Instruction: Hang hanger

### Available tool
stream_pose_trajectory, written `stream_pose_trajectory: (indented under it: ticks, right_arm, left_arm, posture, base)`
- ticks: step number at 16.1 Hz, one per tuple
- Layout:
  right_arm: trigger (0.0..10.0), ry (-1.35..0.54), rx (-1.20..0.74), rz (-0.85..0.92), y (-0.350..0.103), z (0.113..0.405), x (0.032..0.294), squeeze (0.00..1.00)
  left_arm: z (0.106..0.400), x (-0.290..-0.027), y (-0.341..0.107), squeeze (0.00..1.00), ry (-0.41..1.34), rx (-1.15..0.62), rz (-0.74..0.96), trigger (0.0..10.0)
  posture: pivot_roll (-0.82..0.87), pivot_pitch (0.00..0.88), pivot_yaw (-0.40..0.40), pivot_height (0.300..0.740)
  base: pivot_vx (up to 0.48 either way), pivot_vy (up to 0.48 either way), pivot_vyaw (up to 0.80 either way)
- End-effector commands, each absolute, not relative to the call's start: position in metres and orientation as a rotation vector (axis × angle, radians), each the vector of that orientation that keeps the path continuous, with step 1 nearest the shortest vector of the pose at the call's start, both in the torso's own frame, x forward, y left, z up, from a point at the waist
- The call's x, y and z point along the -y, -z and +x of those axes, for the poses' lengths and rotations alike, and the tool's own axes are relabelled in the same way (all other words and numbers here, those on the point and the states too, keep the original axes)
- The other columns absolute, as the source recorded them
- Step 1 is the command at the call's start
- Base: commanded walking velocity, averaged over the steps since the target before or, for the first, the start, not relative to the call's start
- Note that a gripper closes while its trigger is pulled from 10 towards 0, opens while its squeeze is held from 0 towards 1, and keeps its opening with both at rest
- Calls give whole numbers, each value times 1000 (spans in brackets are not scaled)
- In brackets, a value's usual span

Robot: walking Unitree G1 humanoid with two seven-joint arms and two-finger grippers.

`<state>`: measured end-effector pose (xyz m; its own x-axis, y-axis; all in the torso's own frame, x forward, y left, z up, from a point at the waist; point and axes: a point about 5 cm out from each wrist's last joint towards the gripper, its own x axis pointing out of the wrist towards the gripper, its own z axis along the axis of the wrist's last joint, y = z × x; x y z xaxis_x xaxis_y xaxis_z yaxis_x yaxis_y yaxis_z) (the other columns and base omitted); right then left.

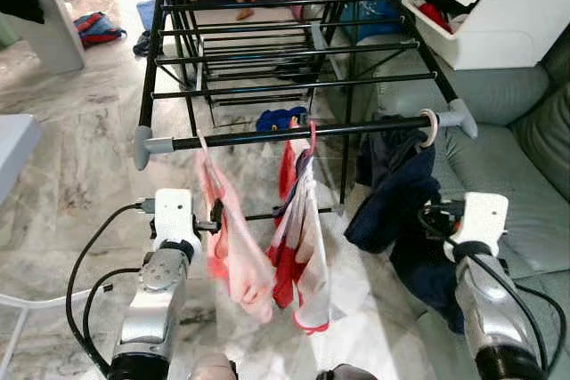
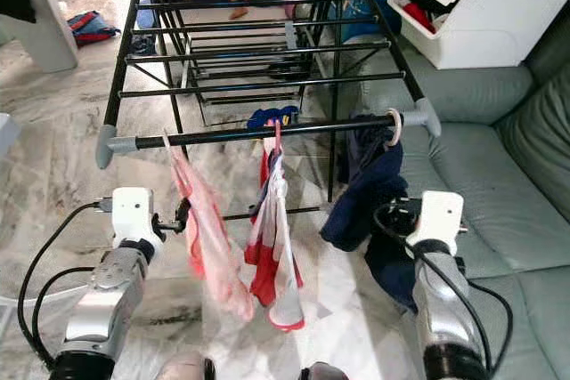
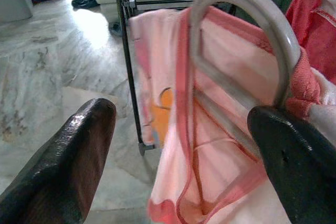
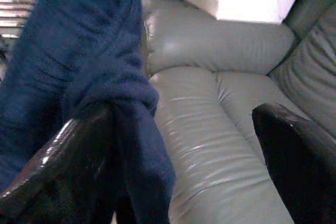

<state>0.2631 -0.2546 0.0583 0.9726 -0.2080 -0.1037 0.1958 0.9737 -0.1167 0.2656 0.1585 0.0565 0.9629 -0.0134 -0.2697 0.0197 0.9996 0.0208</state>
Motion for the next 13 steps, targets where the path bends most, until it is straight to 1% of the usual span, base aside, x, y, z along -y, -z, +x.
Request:
stream_pose_trajectory:
  ticks: [1,3,5,9,11,13]
  right_arm:
    - [10000,217,-86,-100,-66,264,254,1000]
    - [10000,260,-102,-94,-63,254,254,1000]
    - [10000,246,-99,-93,-64,247,247,1000]
    - [10000,225,-87,-111,-69,247,240,1000]
    - [10000,228,-86,-116,-72,248,241,910]
    - [10000,230,-85,-119,-74,247,241,914]
  left_arm:
    - [268,-158,-58,0,23,-263,33,10000]
    - [269,-156,-57,0,25,-259,37,10000]
    - [269,-155,-57,0,24,-256,41,10000]
    - [270,-154,-55,0,29,-257,45,10000]
    - [271,-154,-56,0,29,-254,46,10000]
    - [271,-154,-55,0,29,-254,47,10000]
  posture:
    - [13,0,20,740]
    - [3,0,21,740]
    - [-4,0,22,740]
    - [-9,0,23,740]
    - [-9,0,23,740]
    - [-9,0,23,740]
  base:
    - [0,0,0]
    - [0,0,0]
    - [0,0,0]
    - [0,0,0]
    - [0,0,0]
    - [0,0,0]
